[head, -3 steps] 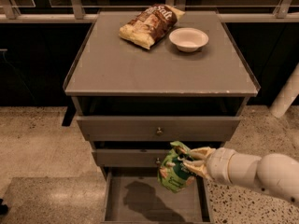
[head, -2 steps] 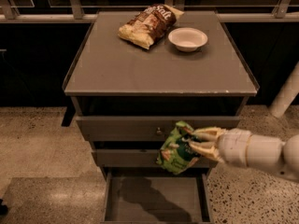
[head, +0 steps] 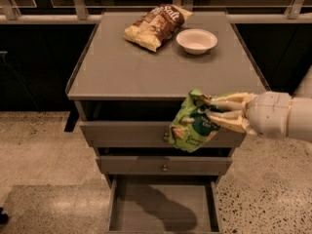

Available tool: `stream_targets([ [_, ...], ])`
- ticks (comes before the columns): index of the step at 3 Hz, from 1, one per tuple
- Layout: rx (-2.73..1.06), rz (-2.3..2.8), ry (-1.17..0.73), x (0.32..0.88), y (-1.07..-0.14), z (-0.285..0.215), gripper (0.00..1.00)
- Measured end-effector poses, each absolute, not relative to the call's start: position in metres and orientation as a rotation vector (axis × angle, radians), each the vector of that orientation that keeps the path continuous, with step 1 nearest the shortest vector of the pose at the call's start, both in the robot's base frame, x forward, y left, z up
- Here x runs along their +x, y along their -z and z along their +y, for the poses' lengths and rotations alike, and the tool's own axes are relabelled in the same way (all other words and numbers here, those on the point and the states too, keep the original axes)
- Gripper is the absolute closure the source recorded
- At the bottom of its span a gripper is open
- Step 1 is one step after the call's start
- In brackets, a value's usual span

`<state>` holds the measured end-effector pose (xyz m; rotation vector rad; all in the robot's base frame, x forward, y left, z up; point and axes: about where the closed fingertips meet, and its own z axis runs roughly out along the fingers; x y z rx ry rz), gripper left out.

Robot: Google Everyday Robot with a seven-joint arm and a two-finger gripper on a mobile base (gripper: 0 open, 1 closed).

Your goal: Pick green rice chip bag from bottom drawer and place on counter

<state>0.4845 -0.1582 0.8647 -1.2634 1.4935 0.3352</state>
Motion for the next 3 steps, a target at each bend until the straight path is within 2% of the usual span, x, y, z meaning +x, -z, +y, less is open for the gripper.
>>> stream_targets([
  [2, -1.328, 1.397, -0.247, 0.496, -0.962, -0.133, 1.00],
  [3, -1.327, 1.392, -0.243, 0.497, -0.966, -0.132, 1.00],
])
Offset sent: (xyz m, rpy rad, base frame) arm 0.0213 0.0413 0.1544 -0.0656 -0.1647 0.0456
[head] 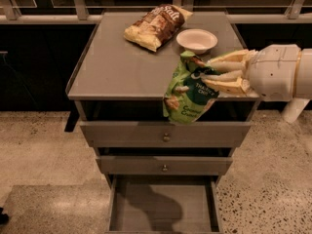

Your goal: Pick green rice chip bag from bottom drawer and place on counter

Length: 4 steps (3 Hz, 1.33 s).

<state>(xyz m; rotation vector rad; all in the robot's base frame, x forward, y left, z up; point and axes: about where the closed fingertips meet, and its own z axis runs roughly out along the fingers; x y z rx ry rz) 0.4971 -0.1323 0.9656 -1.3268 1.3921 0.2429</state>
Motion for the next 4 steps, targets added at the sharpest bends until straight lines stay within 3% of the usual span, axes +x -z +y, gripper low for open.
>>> stream_targets([
  [2, -1.287, 1.405, -0.226, 0.513, -0.968, -0.149, 1.00],
  [4, -1.263, 1.480, -0.080, 0.577, -1.009, -0.215, 1.00],
])
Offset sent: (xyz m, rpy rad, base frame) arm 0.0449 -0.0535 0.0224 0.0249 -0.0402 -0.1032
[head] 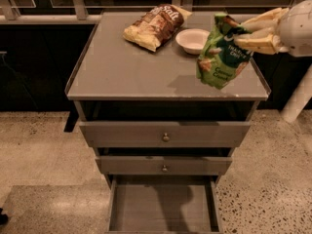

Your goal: Pick green rice chip bag from bottom drawer and place on counter

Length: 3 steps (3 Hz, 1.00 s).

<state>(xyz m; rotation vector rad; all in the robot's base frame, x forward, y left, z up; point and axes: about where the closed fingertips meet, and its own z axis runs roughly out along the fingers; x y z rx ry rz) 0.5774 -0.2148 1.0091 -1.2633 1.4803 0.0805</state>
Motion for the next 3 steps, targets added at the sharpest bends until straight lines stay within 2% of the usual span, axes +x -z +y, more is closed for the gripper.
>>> stream_targets([
  [3, -1.142, 1.636, 0.022, 0.672, -0.947, -0.299, 1.00],
])
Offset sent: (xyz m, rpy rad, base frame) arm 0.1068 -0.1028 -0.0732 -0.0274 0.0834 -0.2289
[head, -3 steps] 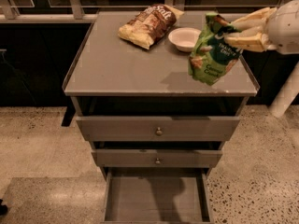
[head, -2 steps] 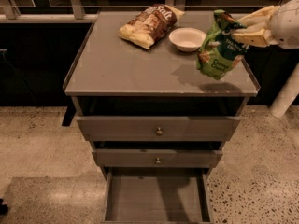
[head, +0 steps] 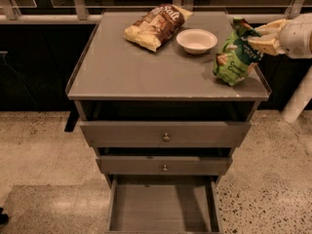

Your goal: Pick green rice chip bag from bottom drawer and place on counter

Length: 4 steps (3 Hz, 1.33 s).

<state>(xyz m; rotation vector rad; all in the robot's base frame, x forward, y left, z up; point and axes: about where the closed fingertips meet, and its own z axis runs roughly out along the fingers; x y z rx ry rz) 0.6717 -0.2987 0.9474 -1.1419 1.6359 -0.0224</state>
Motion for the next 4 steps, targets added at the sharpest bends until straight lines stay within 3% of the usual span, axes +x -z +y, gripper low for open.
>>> stream_targets([
  [1, -1.141, 1.637, 0.023, 0.6723, -0.9462, -0.2995, 0.81],
  [4, -1.141, 1.637, 0.022, 0.6723, -0.9462, -0.2994, 0.12],
])
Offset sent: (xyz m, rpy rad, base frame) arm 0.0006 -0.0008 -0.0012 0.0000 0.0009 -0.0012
